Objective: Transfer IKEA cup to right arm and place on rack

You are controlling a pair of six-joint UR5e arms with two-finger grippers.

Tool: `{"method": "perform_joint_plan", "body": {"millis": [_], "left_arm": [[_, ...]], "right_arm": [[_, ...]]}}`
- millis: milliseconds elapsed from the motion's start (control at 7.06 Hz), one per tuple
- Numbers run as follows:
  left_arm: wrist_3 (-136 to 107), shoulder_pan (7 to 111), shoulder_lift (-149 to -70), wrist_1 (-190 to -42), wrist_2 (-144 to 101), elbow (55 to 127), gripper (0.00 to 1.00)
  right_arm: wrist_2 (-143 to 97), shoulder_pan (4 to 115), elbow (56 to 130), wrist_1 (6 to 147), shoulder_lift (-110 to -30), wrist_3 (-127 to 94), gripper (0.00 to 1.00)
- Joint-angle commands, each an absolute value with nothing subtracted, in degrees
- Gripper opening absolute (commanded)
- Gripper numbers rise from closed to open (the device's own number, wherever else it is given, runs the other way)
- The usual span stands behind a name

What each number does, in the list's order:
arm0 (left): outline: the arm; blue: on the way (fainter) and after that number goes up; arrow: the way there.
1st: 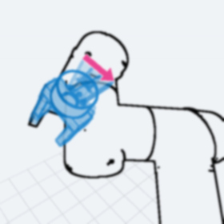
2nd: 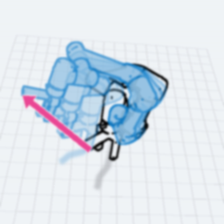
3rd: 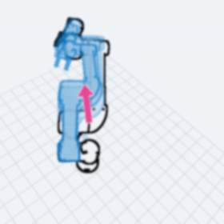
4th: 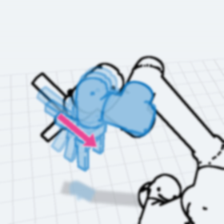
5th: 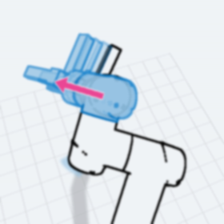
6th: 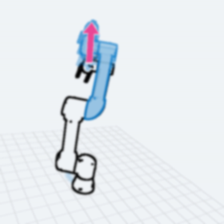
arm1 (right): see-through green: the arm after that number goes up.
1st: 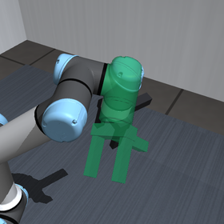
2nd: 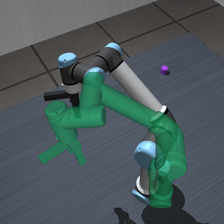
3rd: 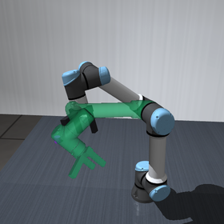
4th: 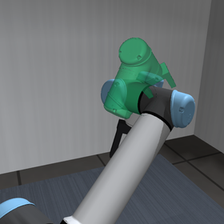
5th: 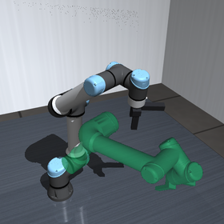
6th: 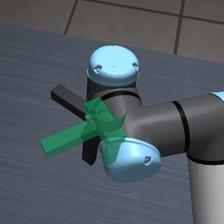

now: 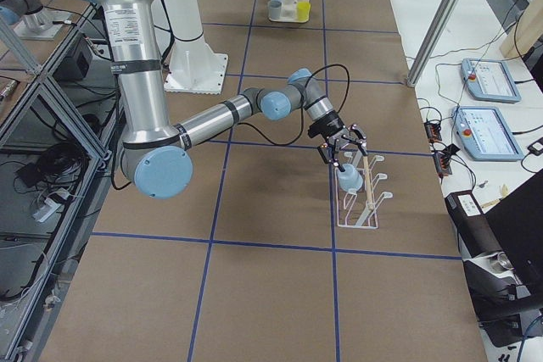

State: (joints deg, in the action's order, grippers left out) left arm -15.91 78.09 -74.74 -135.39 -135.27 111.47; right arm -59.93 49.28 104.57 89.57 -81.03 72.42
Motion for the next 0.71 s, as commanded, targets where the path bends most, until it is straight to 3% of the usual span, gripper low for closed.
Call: {"method": "perform_joint_plan", "body": {"millis": [0,567], "left_arm": [[-13.55,79.01,-74.53,-135.26,-134.30,110.92,1.00],[-7.20,79.63,-67.88,-145.13,-125.07,104.52,1.00]], "right_arm": [[-65.60,49.22,109.22,89.21,-80.60,65.97,0.98],[-92.48,48.87,118.73,89.03,-80.60,31.92,0.99]]}}
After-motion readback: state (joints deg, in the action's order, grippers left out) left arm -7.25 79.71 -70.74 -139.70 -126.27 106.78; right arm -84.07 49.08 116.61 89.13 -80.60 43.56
